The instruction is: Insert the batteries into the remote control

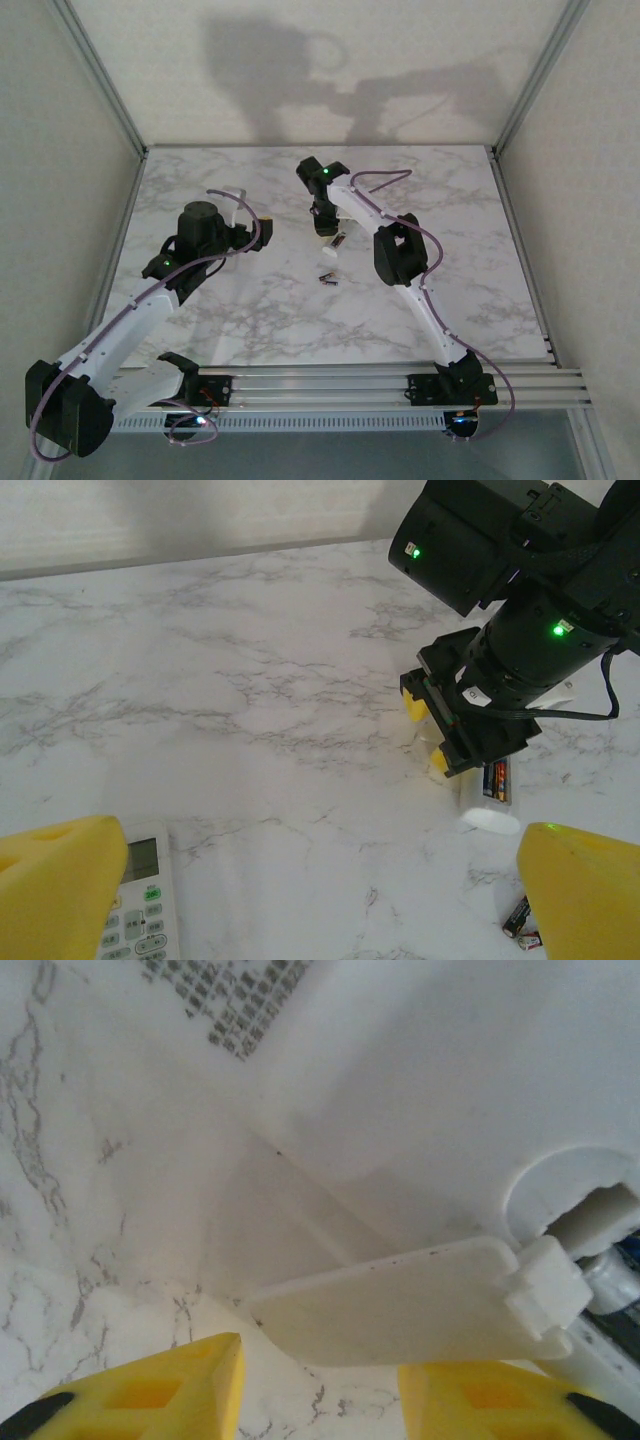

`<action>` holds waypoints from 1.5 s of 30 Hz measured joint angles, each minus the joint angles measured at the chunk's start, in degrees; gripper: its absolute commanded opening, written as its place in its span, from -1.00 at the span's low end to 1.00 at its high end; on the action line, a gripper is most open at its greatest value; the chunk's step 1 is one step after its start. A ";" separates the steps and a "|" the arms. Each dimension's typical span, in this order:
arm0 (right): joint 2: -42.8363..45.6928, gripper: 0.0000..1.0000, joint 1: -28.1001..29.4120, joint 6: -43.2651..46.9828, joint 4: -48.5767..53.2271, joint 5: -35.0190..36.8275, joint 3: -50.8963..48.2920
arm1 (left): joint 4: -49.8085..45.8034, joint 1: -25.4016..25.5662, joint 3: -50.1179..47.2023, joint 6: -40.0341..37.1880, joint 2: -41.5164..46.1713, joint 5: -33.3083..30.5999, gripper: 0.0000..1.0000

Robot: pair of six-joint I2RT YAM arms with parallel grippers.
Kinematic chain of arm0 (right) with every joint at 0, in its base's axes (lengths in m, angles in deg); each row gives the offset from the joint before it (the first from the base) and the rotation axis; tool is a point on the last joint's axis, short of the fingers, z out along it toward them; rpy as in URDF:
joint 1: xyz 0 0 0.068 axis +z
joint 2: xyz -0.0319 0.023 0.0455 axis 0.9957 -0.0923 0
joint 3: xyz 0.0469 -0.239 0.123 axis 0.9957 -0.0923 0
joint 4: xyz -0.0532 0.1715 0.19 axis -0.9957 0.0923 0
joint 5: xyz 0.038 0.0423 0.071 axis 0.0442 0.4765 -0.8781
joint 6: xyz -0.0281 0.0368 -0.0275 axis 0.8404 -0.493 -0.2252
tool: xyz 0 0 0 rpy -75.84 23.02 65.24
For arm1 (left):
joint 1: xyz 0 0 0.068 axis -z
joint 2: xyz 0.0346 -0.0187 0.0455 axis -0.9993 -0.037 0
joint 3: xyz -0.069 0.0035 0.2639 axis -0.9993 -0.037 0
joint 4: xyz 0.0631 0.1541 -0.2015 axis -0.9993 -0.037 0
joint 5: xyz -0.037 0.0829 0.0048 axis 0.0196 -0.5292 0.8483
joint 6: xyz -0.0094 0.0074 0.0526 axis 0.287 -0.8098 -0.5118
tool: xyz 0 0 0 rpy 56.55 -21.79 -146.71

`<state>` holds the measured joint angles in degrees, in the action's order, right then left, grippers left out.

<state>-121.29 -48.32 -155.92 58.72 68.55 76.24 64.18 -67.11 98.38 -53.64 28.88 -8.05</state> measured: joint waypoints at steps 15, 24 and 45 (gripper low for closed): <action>1.99 -0.72 -2.01 15.23 -2.60 1.51 -3.85 | 0.00 -0.26 -0.02 -0.02 -0.35 -0.04 0.99; 12.83 -0.66 -3.28 33.86 -4.85 8.07 -16.57 | 0.00 -0.26 -0.04 -0.20 -0.35 -0.17 0.99; 6.49 -0.12 -5.38 60.70 -0.55 3.85 3.45 | 0.04 -0.70 -0.09 -0.20 -1.03 0.04 0.99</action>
<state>-114.80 -53.70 -95.23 58.17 72.40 79.70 64.22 -67.81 98.29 -53.83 27.86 -8.01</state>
